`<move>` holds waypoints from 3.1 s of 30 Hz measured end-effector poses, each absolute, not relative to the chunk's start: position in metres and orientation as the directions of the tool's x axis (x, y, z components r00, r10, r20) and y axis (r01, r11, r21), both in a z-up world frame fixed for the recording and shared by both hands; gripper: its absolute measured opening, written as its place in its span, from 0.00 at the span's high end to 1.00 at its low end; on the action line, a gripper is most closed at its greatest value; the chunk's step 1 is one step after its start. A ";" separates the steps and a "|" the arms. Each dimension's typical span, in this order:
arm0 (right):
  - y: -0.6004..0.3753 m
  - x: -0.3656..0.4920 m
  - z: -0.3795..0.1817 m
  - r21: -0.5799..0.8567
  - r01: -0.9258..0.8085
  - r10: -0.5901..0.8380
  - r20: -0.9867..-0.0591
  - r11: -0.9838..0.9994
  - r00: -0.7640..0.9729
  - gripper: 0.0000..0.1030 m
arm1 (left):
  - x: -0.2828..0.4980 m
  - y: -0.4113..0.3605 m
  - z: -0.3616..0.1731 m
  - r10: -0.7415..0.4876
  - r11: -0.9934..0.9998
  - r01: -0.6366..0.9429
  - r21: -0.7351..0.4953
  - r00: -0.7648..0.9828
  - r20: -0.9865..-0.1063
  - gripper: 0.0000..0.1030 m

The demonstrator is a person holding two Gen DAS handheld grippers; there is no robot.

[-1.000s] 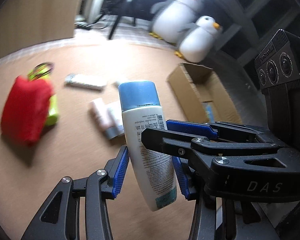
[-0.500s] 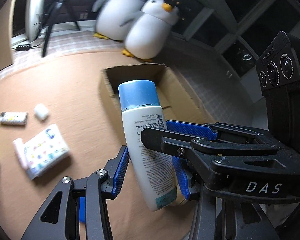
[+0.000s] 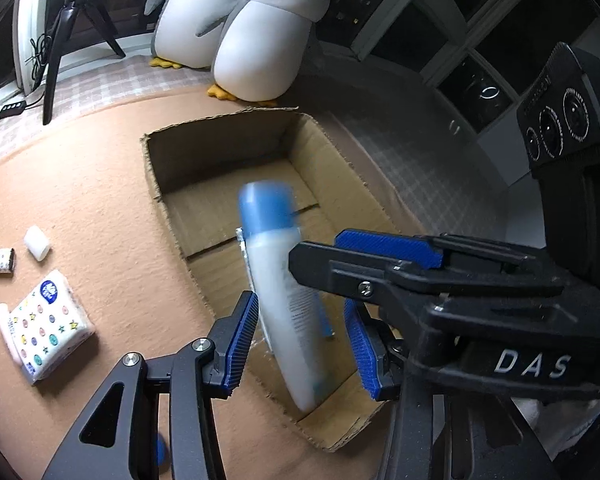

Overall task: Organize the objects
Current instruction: 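Lift the lotion bottle with the left tool and lower it into the box, then release the bottle and move the left tool to the red pouch, then grasp the red pouch with the left tool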

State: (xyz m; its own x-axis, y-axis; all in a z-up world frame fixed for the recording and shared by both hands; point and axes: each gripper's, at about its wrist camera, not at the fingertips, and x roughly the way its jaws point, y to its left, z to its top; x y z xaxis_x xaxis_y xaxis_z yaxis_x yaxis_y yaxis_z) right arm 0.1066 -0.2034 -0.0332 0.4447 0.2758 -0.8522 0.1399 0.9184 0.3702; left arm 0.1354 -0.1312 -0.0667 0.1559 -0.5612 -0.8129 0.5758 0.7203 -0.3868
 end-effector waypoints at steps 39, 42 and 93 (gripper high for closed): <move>-0.038 0.101 -0.039 0.400 -0.021 0.377 -0.843 0.916 0.384 0.54 | 0.253 0.218 -0.062 -0.202 0.968 -0.040 -0.248 0.465 -0.862 0.38; -0.034 0.099 -0.040 0.410 -0.019 0.385 -0.840 0.912 0.382 0.54 | 0.267 0.222 -0.068 -0.177 0.971 -0.063 -0.231 0.458 -0.871 0.38; 0.003 0.087 -0.068 0.439 -0.091 0.446 -0.851 0.894 0.279 0.49 | 0.120 0.186 -0.092 -0.403 0.915 0.156 -0.372 0.356 -0.843 0.32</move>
State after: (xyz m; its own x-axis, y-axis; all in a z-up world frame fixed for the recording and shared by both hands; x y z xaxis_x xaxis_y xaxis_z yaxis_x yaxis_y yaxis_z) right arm 0.0869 0.0027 -0.0680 0.2786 0.4458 -0.8507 -0.0912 0.8940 0.4387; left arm 0.1201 0.1862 -0.0919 0.3558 -0.4031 -0.8431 0.1562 0.9151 -0.3716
